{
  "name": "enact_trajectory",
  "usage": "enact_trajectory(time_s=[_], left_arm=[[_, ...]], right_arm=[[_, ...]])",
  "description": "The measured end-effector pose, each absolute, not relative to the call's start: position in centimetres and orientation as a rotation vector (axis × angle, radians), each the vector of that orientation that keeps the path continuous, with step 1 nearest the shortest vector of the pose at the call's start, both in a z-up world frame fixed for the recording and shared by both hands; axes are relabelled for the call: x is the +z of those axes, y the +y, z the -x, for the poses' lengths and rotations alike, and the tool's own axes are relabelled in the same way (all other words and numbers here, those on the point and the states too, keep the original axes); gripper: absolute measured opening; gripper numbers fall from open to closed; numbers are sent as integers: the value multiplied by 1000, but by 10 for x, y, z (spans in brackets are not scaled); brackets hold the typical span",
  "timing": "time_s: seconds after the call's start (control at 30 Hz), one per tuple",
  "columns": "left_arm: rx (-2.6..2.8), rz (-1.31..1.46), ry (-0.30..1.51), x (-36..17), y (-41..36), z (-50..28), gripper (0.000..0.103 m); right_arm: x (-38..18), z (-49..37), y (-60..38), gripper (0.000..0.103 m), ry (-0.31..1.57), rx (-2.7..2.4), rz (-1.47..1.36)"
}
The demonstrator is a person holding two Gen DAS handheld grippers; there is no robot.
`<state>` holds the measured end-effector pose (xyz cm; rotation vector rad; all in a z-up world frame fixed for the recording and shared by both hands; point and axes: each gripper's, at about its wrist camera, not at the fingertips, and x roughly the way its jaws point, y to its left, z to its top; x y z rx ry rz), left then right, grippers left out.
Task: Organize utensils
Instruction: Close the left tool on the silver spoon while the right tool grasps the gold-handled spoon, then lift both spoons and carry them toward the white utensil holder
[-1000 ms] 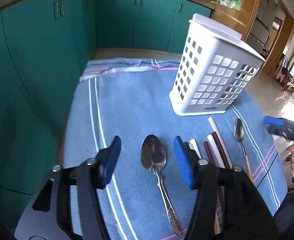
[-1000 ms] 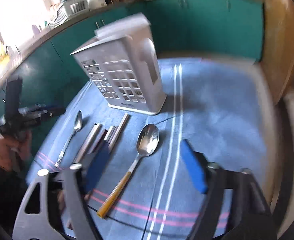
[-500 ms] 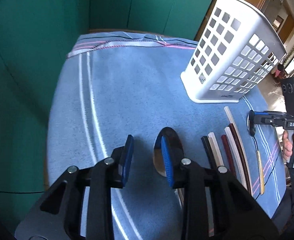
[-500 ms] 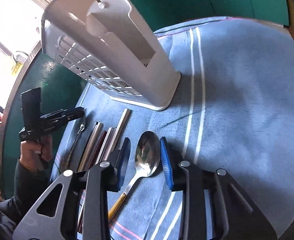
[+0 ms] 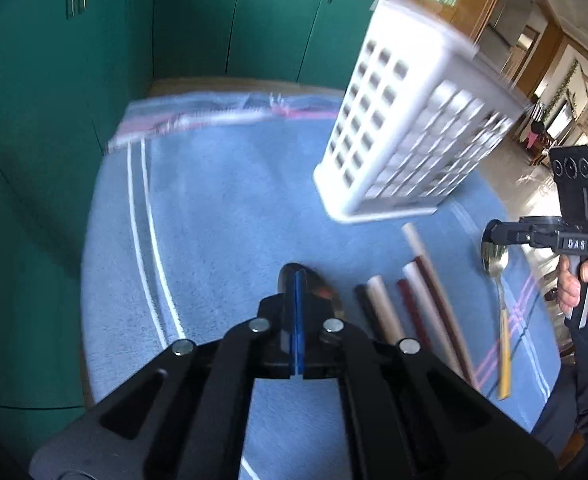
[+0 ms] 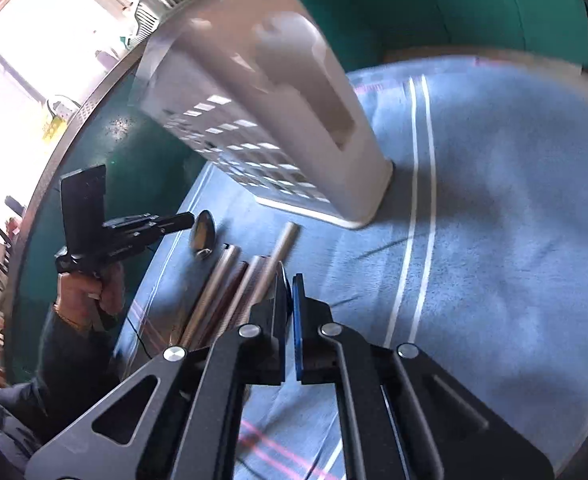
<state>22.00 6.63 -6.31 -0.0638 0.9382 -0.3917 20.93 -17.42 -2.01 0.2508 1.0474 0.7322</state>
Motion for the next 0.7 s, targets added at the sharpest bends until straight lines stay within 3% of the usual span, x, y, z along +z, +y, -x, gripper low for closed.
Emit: enact_trajectory(time_s=[0.13,0.27,0.33,0.4,0.7], left_arm=[[-377,74,900,-40,64,-206,0],[-293,96,967,-52,70,-213,0],[-286,131,995,-64,78,-218,2],[-351,173,1027,-77,80,-223,16],[-454,346,1060,-105,94,-248,17]], right_arm=[[17,-178,-168,4,943,696,-203],[38,-156,-160,3,863,615,-137],[42,-153,-165,3,837,600,-152],[42,-152,-169,3,816,586,-185],[32,-149,-171,4,822,601,-196]])
